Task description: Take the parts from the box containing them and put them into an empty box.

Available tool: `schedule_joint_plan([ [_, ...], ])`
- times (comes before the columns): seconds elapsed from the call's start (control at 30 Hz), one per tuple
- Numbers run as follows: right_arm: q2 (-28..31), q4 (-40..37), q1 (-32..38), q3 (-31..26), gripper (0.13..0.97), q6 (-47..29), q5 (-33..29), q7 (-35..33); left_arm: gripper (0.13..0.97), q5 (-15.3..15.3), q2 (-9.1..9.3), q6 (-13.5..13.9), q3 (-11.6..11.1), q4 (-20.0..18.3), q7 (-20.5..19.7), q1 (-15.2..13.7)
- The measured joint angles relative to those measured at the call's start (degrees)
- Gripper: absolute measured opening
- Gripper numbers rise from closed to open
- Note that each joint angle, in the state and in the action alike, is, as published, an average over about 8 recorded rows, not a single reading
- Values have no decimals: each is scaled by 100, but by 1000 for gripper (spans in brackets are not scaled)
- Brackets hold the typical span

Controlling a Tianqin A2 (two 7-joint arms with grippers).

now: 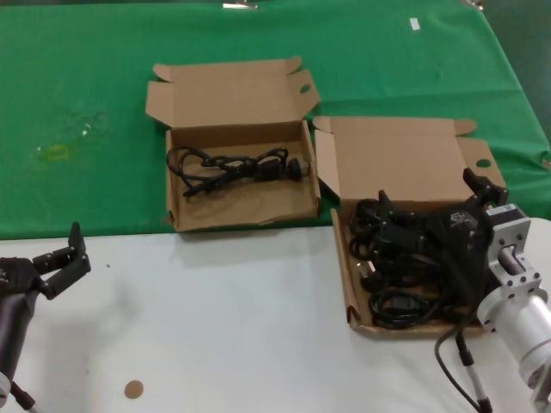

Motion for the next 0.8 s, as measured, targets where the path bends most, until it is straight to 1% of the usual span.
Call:
schedule_joint_plan([
  [0.17,22,146,-139,47,966,88,43,58,966,0,0,0,0,0,0,0],
  [0.8,24,154,-147,50,966,93,45,61,966,0,0,0,0,0,0,0],
])
